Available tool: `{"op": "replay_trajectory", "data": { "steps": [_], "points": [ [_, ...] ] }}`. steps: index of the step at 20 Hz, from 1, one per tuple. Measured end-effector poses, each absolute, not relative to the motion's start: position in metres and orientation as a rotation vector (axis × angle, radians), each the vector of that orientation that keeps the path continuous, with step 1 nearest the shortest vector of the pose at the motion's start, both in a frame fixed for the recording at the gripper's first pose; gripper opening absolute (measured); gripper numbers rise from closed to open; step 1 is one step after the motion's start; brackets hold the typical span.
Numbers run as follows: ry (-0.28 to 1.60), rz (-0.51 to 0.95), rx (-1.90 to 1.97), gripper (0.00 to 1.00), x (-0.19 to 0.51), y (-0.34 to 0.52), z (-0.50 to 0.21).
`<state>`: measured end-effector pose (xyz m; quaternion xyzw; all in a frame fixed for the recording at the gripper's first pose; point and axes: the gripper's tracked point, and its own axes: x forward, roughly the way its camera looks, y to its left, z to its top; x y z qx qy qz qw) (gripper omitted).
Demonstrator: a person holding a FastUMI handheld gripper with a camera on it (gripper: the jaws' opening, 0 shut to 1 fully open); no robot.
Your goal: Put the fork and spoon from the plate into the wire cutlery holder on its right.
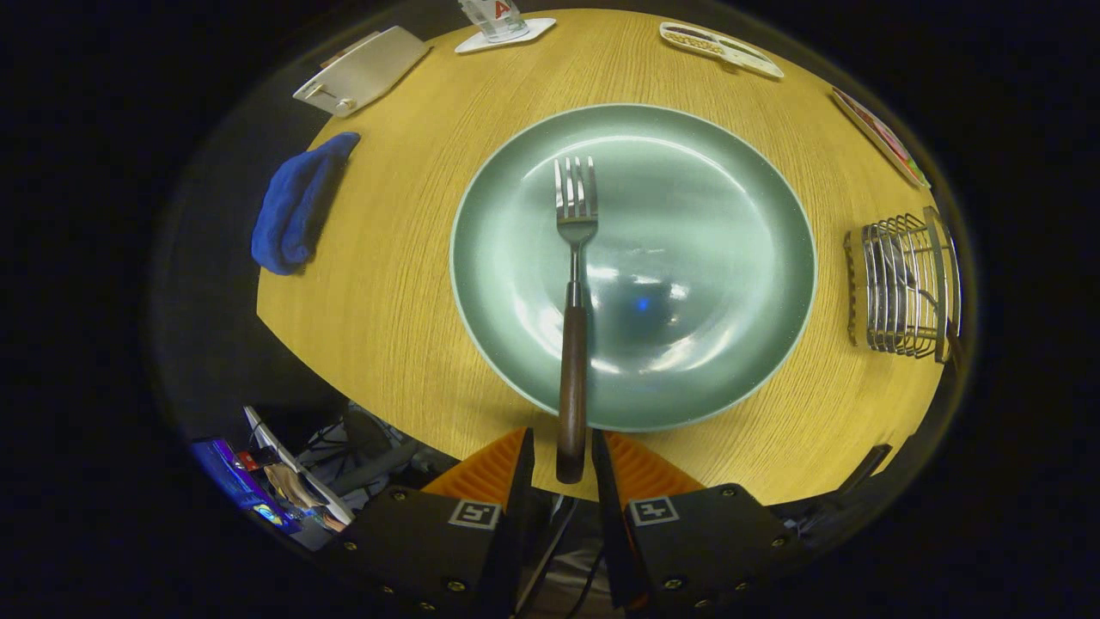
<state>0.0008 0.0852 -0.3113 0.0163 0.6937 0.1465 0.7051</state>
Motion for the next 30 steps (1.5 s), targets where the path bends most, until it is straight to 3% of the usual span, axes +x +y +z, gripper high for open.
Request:
{"op": "replay_trajectory", "data": {
  "steps": [6, 9, 12, 13, 23, 30],
  "points": [
    [1.523, 0.318, 0.048, 0.4, 0.004, 0.084, -0.316],
    [1.522, 0.31, 0.074, 0.13, 0.003, 0.083, -0.315],
    [1.478, 0.324, 0.036, 0.13, 0.007, 0.079, -0.313],
    [1.47, 0.322, 0.027, 0.04, 0.007, 0.078, -0.312],
    [1.437, 0.422, -0.08, 0.03, 0.002, 0.056, -0.27],
    [1.478, 0.429, -0.206, 0.03, -0.015, -0.008, -0.226]
  ]
}}
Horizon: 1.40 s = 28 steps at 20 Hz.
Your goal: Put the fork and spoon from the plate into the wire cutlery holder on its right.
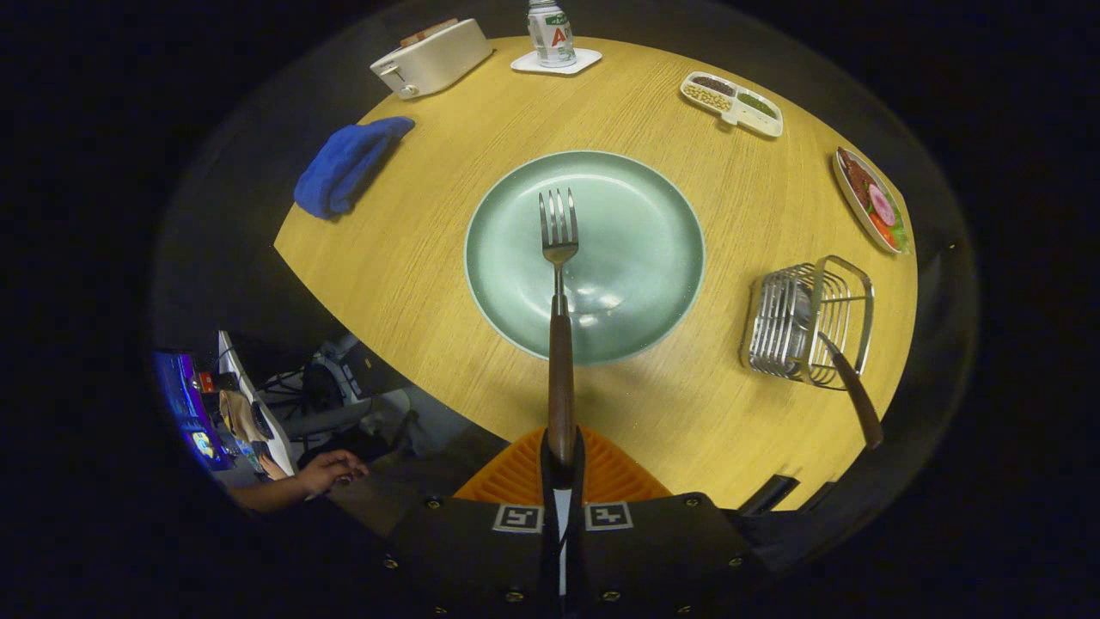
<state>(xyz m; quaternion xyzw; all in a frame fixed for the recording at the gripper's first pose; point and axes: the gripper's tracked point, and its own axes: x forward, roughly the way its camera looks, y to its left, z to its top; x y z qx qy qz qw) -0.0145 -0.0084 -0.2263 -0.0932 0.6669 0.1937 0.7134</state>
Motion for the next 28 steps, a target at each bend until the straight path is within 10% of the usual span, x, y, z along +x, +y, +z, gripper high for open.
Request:
{"op": "replay_trajectory", "data": {
  "steps": [28],
  "points": [
    [1.73, 0.115, 0.01, 0.03, -0.008, -0.158, -0.181]
  ]
}}
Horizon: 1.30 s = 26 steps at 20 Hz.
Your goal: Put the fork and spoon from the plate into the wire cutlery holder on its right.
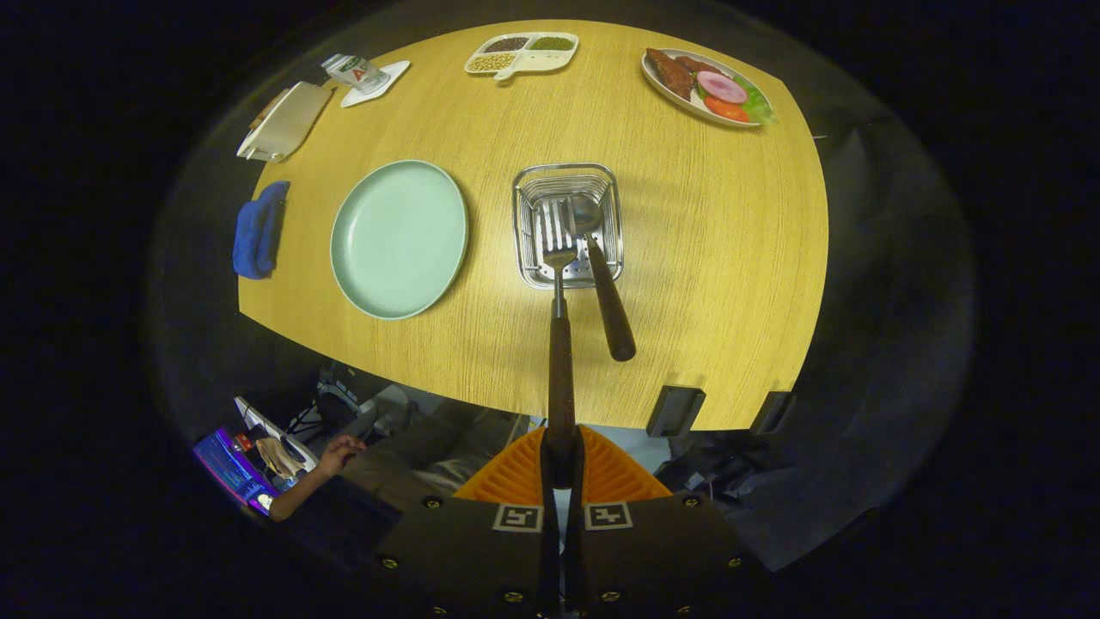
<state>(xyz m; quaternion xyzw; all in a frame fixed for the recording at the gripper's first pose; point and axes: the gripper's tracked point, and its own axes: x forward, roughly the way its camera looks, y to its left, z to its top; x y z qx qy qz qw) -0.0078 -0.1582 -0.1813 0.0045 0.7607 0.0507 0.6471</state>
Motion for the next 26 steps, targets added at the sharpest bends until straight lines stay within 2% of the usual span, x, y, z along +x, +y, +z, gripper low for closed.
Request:
{"op": "replay_trajectory", "data": {
  "steps": [14, 18, 26],
  "points": [
    [1.885, 0.126, -0.053, 0.06, 0.017, -0.145, -0.198],
    [1.888, 0.129, -0.06, 0.06, 0.022, -0.145, -0.199],
    [1.834, 0.119, -0.049, 0.12, 0.035, -0.15, -0.196]
  ]
}}
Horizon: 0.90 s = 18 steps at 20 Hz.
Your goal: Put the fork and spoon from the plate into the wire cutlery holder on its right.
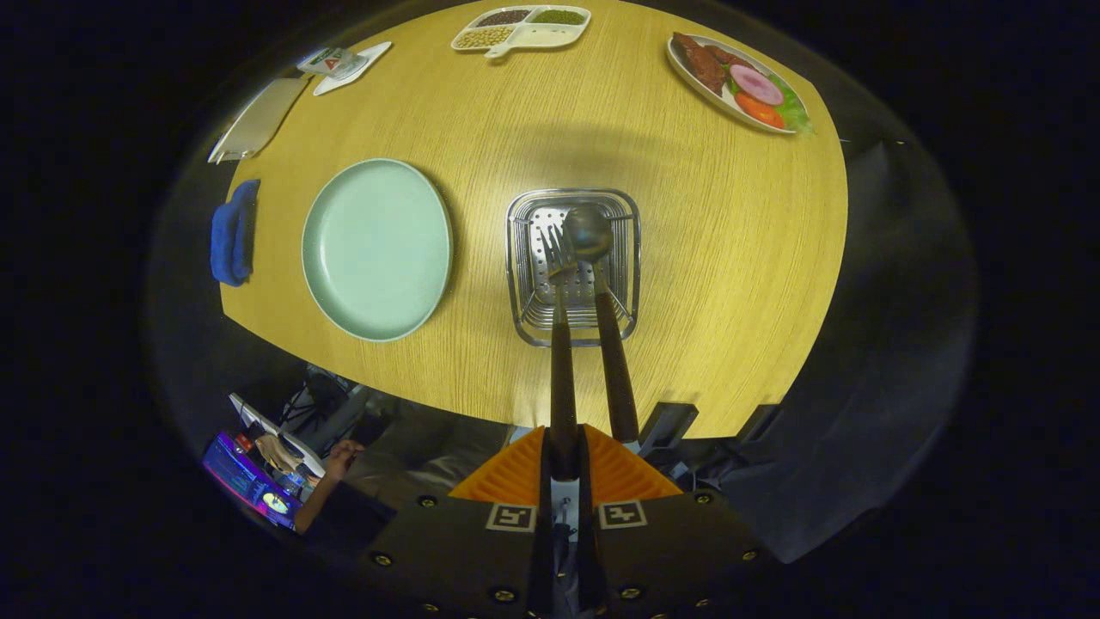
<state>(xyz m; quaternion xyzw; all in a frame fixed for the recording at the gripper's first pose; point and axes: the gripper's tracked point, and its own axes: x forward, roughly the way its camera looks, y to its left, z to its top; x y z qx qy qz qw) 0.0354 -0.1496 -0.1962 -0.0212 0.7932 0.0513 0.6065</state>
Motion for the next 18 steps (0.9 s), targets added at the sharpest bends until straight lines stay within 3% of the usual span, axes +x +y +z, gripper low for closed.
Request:
{"op": "replay_trajectory", "data": {
  "steps": [5, 6, 7, 11, 18],
  "points": [
    [1.798, 0.121, -0.011, 0.12, 0.033, -0.15, -0.187],
    [1.781, 0.124, -0.002, 0.15, 0.035, -0.149, -0.183],
    [1.762, 0.124, 0.013, 0.26, 0.036, -0.149, -0.18],
    [1.667, 0.122, 0.035, 0.29, 0.04, -0.151, -0.161],
    [1.233, 0.092, 0.024, 0.28, 0.05, -0.129, -0.11]
  ]
}}
